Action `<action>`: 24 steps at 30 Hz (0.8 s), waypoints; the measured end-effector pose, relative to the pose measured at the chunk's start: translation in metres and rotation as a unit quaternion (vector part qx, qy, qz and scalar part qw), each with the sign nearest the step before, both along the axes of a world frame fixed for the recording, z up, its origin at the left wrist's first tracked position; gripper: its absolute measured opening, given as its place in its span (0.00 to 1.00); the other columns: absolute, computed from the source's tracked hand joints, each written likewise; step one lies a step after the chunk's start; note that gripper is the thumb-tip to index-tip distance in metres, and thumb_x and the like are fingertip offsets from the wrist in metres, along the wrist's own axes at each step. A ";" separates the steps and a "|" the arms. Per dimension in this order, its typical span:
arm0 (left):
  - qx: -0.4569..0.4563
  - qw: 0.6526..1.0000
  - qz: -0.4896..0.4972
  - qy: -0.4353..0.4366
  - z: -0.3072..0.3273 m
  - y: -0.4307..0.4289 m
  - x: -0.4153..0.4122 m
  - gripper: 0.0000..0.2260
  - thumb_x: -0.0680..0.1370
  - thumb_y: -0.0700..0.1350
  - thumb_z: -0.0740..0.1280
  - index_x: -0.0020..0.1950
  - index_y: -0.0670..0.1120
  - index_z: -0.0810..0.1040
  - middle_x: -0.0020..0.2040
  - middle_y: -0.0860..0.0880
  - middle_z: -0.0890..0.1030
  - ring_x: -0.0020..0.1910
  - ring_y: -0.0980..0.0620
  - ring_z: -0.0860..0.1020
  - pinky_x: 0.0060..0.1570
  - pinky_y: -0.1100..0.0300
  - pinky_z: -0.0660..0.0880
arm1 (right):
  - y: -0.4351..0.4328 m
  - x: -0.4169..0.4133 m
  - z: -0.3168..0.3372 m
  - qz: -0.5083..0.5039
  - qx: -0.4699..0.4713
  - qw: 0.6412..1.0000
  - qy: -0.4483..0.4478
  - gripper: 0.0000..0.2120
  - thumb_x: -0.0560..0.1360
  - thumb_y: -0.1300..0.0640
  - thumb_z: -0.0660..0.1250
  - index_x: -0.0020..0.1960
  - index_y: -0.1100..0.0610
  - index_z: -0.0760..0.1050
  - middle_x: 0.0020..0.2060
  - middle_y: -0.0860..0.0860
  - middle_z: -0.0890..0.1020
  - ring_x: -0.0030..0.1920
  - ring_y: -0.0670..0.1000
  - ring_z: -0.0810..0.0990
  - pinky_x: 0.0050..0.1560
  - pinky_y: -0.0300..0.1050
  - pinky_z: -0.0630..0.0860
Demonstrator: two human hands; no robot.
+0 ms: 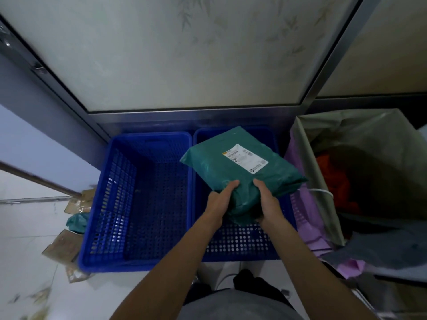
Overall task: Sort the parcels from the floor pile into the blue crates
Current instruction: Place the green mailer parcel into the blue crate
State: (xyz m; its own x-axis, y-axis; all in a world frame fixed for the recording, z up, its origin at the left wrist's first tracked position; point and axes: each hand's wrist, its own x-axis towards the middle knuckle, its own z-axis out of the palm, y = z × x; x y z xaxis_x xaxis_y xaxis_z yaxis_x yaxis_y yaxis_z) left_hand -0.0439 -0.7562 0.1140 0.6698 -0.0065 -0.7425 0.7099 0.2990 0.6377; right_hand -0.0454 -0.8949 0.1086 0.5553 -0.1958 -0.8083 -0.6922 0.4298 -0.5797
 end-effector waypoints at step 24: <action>0.253 0.959 -0.094 -0.083 0.038 0.113 0.040 0.19 0.76 0.51 0.75 0.61 0.43 0.78 0.56 0.45 0.84 0.50 0.47 0.84 0.50 0.52 0.81 | -0.080 0.036 0.042 0.323 -0.097 0.927 -0.161 0.49 0.60 0.35 0.80 0.76 0.47 0.65 0.64 0.45 0.81 0.61 0.50 0.82 0.67 0.54 0.76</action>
